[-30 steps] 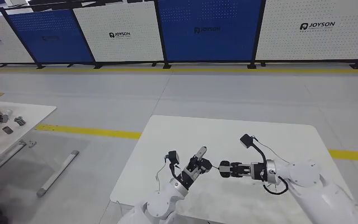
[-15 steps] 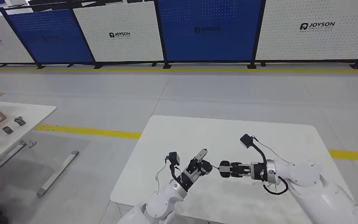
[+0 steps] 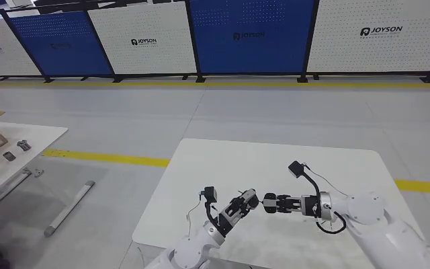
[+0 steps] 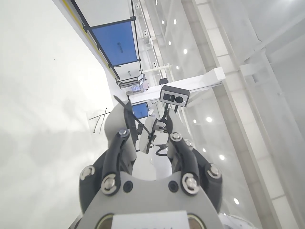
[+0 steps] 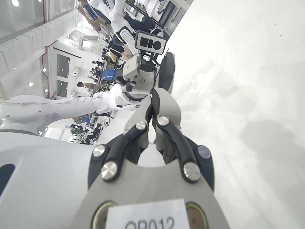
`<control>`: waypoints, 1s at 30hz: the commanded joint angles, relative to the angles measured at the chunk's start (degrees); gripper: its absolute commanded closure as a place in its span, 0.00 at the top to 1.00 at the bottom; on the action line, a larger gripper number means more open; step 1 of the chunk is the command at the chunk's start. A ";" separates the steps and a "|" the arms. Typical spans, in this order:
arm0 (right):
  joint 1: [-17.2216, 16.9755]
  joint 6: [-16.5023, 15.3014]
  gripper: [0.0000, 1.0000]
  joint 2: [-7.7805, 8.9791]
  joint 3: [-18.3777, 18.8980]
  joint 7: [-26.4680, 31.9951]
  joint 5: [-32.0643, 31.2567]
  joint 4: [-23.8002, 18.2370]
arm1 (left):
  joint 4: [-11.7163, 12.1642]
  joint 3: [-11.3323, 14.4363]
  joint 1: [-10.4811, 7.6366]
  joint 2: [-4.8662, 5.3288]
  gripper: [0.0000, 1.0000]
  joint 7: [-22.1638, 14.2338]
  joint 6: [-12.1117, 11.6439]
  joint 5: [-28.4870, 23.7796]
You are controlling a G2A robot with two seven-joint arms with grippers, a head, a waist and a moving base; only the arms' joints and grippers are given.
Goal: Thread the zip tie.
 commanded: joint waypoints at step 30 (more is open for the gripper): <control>0.00 0.00 0.00 0.00 0.00 0.00 0.00 0.00 | -1.27 -1.32 1.77 -0.50 0.13 -1.35 0.01 5.17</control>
